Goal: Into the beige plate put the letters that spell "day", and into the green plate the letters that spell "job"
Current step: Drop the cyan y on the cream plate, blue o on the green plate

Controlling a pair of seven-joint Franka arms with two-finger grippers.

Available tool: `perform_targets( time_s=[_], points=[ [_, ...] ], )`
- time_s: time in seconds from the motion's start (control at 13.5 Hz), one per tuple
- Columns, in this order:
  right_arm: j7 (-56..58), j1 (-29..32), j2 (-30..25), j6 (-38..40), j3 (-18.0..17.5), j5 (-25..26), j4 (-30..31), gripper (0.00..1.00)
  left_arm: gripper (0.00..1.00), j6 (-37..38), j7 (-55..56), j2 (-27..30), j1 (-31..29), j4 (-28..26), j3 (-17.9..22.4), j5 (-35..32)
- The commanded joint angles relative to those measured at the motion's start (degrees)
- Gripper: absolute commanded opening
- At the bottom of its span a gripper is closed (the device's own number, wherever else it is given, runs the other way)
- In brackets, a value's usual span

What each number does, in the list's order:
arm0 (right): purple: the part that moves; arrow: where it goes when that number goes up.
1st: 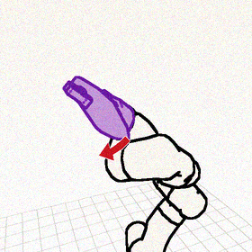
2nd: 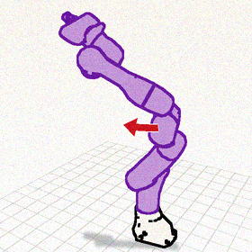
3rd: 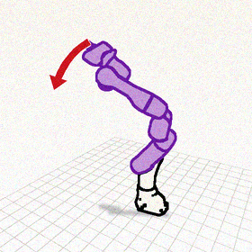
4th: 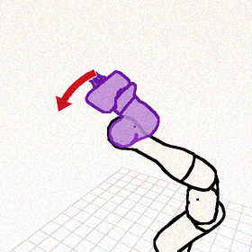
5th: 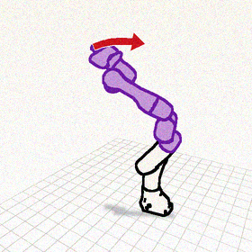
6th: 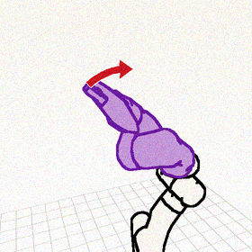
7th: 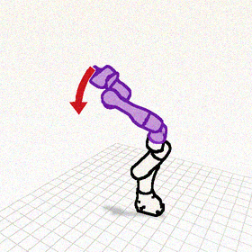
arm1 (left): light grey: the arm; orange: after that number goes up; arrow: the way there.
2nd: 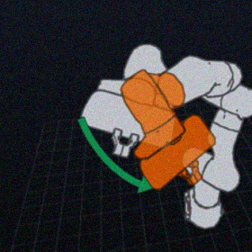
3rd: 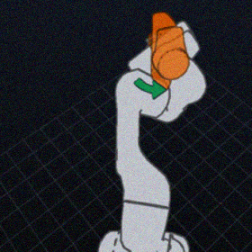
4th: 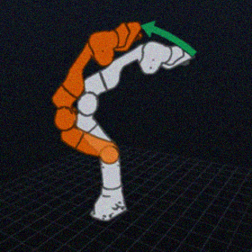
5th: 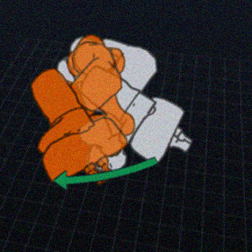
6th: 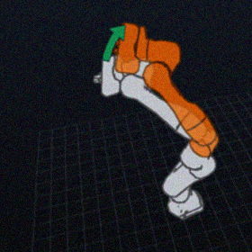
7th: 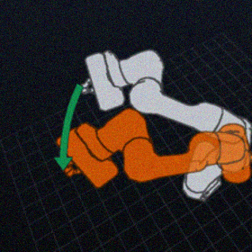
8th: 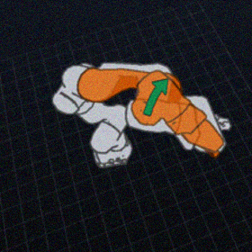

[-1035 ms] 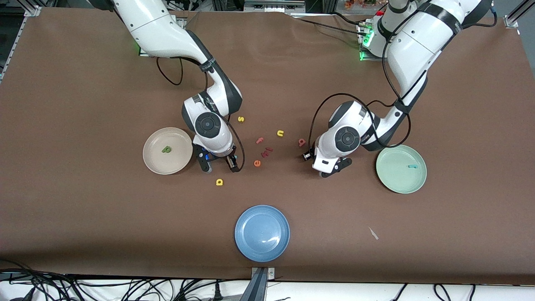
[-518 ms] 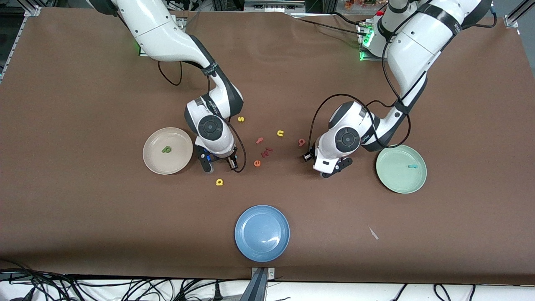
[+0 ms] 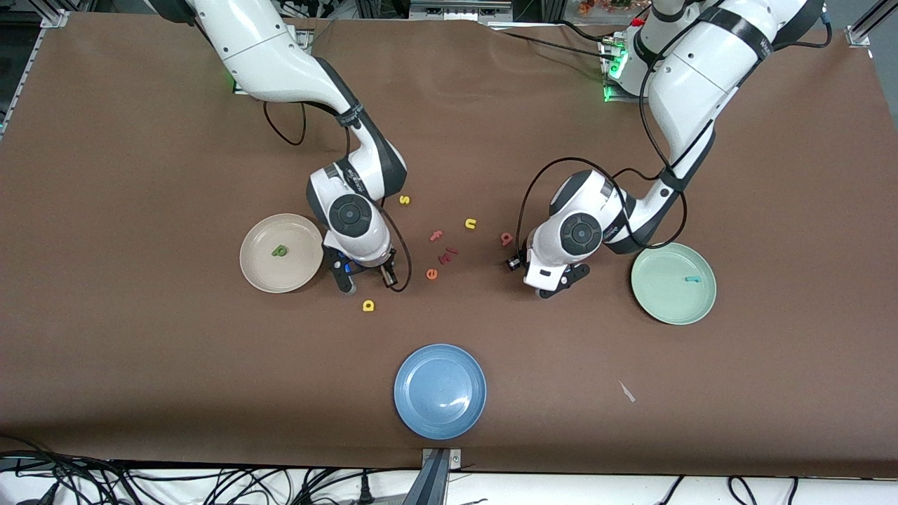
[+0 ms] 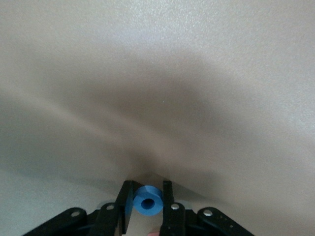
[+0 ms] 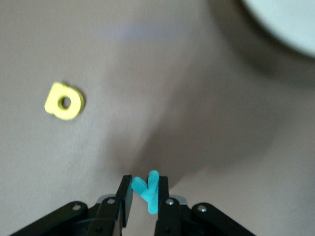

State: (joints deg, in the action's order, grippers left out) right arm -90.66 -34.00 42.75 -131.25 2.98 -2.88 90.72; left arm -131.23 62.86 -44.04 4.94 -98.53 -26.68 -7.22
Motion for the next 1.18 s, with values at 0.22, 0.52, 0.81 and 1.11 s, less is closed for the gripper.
perform_targets(
  time_s=[0.22, 0.52, 0.81, 1.11],
  points=[
    [20.92, 0.42, -5.57, 14.95, 8.87, -0.81, 1.73, 0.22, 0.05, 1.07, -0.89, 1.58, -1.33, 1.05, 0.49, -1.84],
    [29.56, 0.51, -9.00, 14.27, 12.40, -1.08, 9.20, 0.37, 0.05, 8.51, -13.25, 7.91, -10.80, 1.05, 0.14, -1.84],
    [29.66, 0.60, -9.61, 14.27, 12.58, -1.16, 8.95, 1.00, 0.05, 11.61, -30.57, 8.80, -21.97, 0.88, 0.49, -1.92],
    [35.61, -0.10, -9.18, 13.83, 8.11, -0.73, 4.05, 1.00, 0.09, 11.44, -36.06, 4.85, -28.22, 0.61, 0.49, -12.89]
  ],
)
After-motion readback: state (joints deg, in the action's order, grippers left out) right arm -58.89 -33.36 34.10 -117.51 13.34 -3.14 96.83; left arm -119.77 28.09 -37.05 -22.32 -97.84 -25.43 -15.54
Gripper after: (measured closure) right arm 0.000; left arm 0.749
